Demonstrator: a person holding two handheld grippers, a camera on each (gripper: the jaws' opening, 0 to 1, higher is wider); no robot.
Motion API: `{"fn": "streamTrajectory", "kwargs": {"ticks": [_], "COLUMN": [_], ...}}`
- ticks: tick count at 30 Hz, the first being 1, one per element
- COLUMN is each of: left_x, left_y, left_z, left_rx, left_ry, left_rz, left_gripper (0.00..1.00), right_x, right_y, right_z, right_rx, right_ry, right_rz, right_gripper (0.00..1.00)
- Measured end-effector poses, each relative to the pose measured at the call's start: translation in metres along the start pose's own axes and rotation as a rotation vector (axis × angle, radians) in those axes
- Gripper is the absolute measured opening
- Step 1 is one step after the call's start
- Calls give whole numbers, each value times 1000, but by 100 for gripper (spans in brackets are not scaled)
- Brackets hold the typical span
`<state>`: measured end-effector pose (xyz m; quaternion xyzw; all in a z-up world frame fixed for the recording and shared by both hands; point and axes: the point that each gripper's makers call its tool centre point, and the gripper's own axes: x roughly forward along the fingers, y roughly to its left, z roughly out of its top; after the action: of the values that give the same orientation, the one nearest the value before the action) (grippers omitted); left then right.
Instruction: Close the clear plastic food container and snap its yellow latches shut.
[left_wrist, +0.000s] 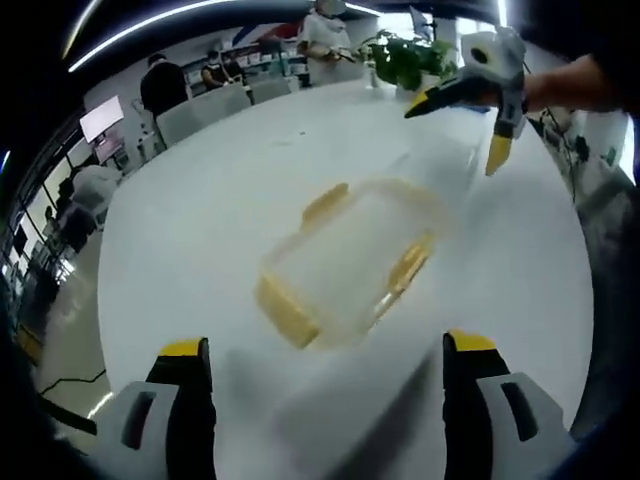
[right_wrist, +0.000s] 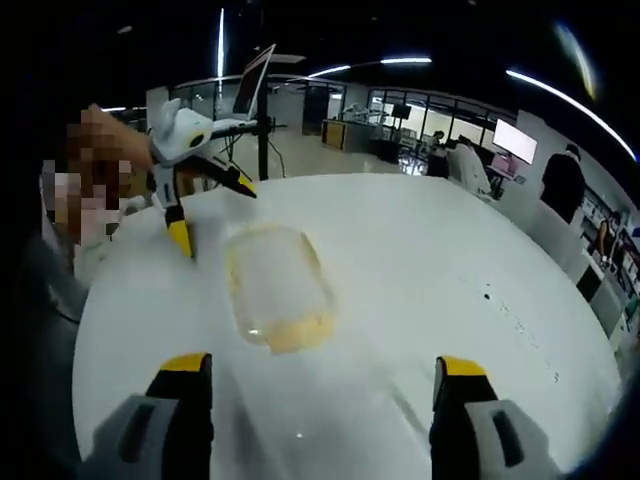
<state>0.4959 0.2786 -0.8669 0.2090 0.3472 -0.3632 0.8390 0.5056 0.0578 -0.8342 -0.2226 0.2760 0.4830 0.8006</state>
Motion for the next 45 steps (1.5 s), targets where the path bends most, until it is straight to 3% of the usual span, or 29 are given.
{"fn": "streamTrajectory", "kwargs": {"ticks": [5,11,13,17,22,24,29,32,35,39,41,45], "left_x": [0,6,7,12,17,18,18,21,22,24,23,25], "left_y": [4,6,7,5,6,4,1,5,6,5,2,6], "left_z": [9,11,11,12,20,21,17,15,18,19,13,6], "left_rx": [33,168,230,250,254,284,346,463,447,499,540,587], "left_ry": [-9,11,25,44,35,38,62,73,69,76,111,162], "left_rz": [-15,-67,-86,-131,-167,-200,-282,-302,-340,-390,-443,-471], "left_gripper": [93,92,92,87,87,88,77,69,57,56,51,52], "right_x": [11,23,26,32,38,40,45,51,56,62,65,70], "right_y": [0,4,3,2,5,8,12,15,22,23,23,24], "right_z": [2,10,16,19,15,11,6,2,-2,1,-1,-8], "right_rx": [-46,-120,-98,-158,-155,-180,-234,-280,-272,-295,-267,-285], "right_ry": [13,36,26,42,51,72,131,171,212,229,261,320], "right_rz": [21,57,70,84,127,140,179,207,261,272,286,310], "right_gripper": [92,91,90,86,83,81,70,68,68,59,57,49]}}
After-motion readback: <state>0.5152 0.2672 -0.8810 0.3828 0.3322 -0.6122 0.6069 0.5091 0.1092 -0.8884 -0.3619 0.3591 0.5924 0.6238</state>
